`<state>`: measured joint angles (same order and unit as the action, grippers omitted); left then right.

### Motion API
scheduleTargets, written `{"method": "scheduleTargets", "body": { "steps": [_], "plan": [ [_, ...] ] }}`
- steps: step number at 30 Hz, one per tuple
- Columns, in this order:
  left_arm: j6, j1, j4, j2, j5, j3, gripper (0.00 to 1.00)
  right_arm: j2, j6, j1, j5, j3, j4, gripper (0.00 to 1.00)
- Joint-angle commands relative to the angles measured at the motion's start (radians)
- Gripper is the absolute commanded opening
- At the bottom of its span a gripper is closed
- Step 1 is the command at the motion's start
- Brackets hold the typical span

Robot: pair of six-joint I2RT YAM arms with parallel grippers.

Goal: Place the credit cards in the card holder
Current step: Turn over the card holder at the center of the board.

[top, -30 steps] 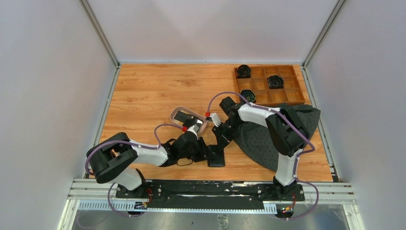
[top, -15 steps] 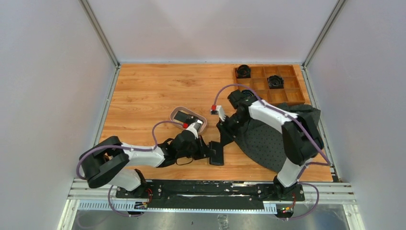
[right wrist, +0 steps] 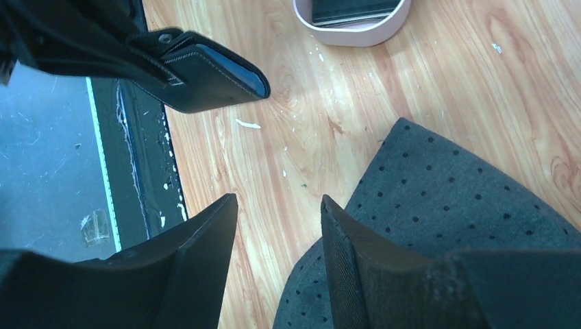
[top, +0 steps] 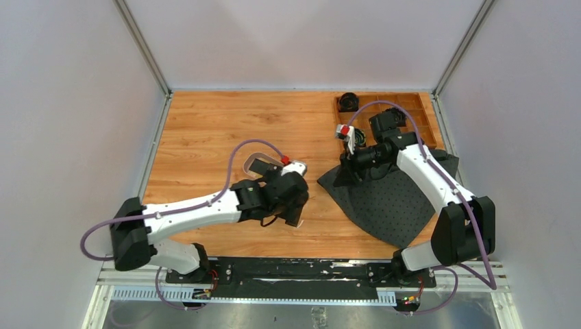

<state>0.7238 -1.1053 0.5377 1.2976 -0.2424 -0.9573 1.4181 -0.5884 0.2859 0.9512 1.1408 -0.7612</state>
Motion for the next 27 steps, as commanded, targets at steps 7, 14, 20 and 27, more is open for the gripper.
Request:
{"method": "scheduleTargets", "body": {
  "steps": [7,14,20,27],
  "plan": [
    [-0.067,-0.177,0.502,0.401,-0.353,-0.324,0.0,-0.057,-0.02,-0.165,0.075,-0.029,-0.033,0.52],
    [-0.051,-0.242,0.499,0.577,-0.378,-0.431,0.0,-0.059,-0.018,-0.204,0.096,-0.033,-0.032,0.52],
    [-0.058,-0.268,0.499,0.752,-0.356,-0.53,0.05,-0.063,-0.015,-0.222,0.105,-0.034,-0.033,0.52],
    [-0.048,-0.28,0.485,0.796,-0.309,-0.575,0.38,-0.067,-0.014,-0.253,0.123,-0.036,-0.035,0.52]
  ]
}}
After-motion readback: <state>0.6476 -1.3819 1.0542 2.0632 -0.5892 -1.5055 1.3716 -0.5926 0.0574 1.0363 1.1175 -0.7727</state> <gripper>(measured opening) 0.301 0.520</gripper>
